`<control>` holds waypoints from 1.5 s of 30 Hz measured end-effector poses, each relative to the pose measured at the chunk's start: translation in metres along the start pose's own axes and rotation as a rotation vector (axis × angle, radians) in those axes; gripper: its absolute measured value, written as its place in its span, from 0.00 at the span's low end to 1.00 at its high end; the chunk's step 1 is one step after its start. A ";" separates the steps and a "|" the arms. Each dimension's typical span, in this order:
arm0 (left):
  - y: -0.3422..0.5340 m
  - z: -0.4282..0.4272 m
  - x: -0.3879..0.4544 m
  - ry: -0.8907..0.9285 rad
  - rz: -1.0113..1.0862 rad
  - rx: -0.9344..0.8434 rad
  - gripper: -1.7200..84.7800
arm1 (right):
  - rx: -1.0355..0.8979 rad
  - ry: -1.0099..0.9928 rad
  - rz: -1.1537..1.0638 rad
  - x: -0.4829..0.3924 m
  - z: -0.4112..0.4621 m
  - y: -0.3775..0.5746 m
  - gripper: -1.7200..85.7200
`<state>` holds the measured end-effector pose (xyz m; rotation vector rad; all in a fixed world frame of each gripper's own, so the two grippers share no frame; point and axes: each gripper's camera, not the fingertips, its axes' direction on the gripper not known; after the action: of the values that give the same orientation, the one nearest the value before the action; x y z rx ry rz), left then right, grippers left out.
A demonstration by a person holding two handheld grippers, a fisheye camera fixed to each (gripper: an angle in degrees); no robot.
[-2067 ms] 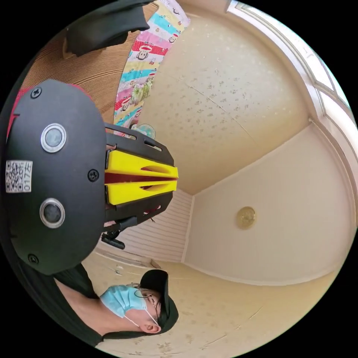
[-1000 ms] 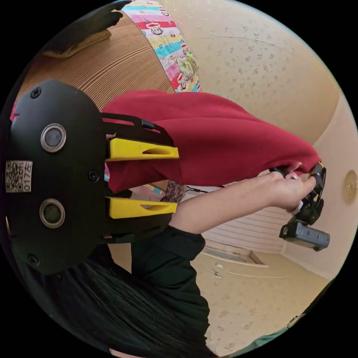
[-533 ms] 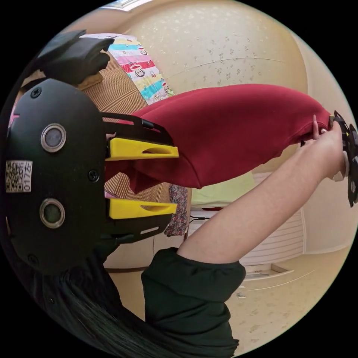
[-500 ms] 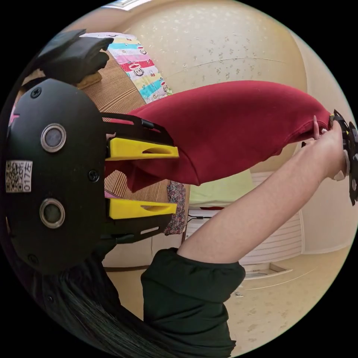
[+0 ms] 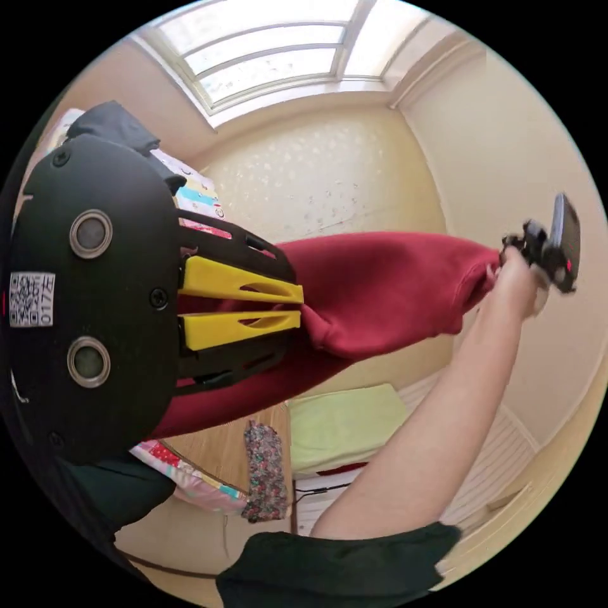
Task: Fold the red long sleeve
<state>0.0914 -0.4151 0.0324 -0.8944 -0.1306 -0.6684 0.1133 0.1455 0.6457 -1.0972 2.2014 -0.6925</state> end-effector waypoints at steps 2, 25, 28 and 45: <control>-0.003 -0.037 -0.074 0.081 -0.250 0.125 0.03 | -0.029 -0.014 0.018 0.029 0.027 0.015 0.05; 0.056 0.413 -0.358 0.007 -0.585 -0.756 0.07 | -1.145 -0.969 0.018 -0.053 0.602 0.376 0.10; 0.141 0.428 -0.321 0.148 -0.573 -0.857 0.09 | -1.111 -1.018 0.073 -0.060 0.576 0.455 0.12; 0.197 0.314 -0.228 0.393 -0.562 -1.160 0.11 | -1.584 -0.067 0.111 0.176 0.549 0.674 0.08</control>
<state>0.0784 0.0200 0.0119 -1.8335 0.4258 -1.4886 0.0485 0.2506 -0.2327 -1.4963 2.5161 1.4033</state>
